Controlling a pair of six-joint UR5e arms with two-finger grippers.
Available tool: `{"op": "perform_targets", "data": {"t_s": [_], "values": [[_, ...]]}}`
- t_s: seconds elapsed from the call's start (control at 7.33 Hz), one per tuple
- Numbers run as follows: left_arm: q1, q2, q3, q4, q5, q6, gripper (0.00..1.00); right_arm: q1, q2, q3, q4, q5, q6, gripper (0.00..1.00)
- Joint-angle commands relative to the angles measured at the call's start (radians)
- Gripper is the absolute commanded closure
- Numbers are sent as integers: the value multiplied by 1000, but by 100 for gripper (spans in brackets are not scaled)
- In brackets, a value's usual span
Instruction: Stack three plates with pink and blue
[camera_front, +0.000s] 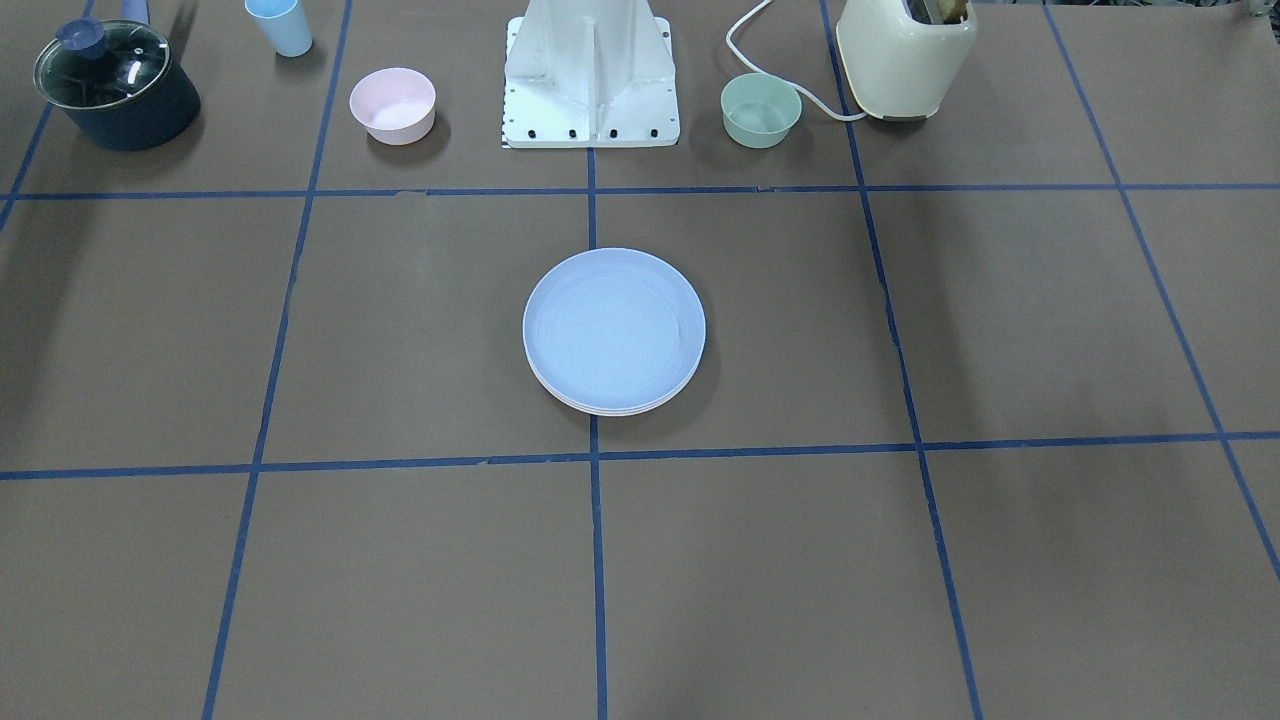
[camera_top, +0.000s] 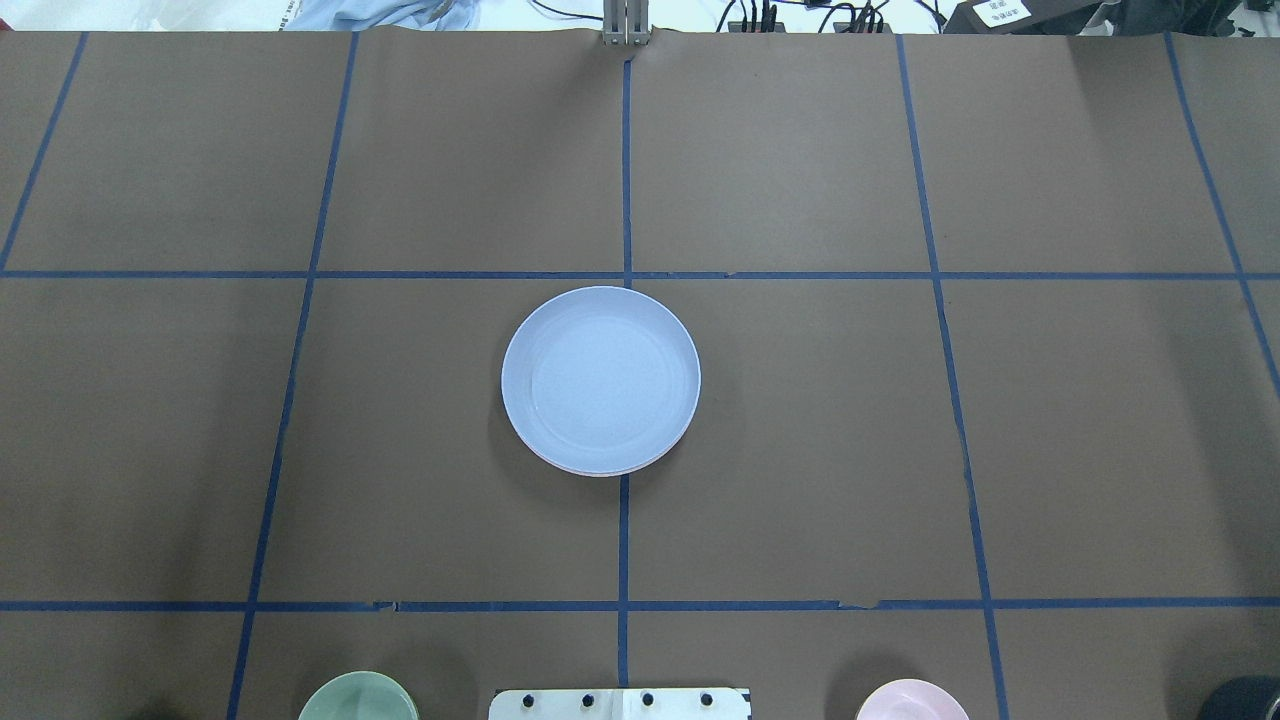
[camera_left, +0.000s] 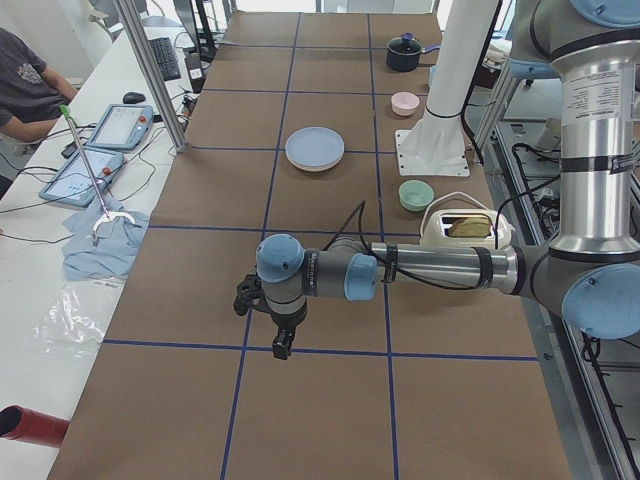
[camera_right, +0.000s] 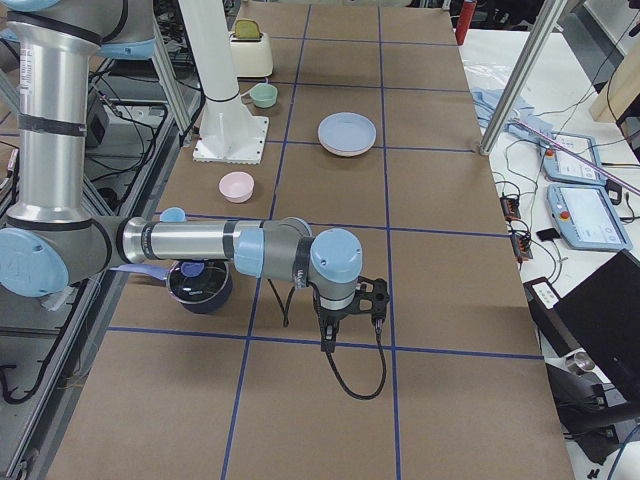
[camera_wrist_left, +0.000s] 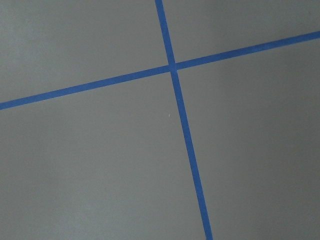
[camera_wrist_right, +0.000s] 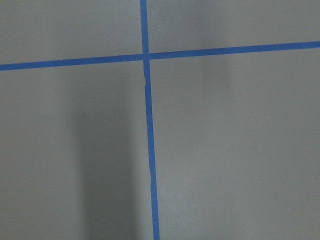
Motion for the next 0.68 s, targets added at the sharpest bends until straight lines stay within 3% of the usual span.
{"op": "perform_targets", "data": {"t_s": [0.0, 0.55], "values": [[1, -5, -1, 0, 0, -3, 0, -1, -8, -8, 3, -3, -2, 0], [1, -11, 0, 2, 0, -3, 0, -7, -8, -15, 3, -40, -3, 0]]}}
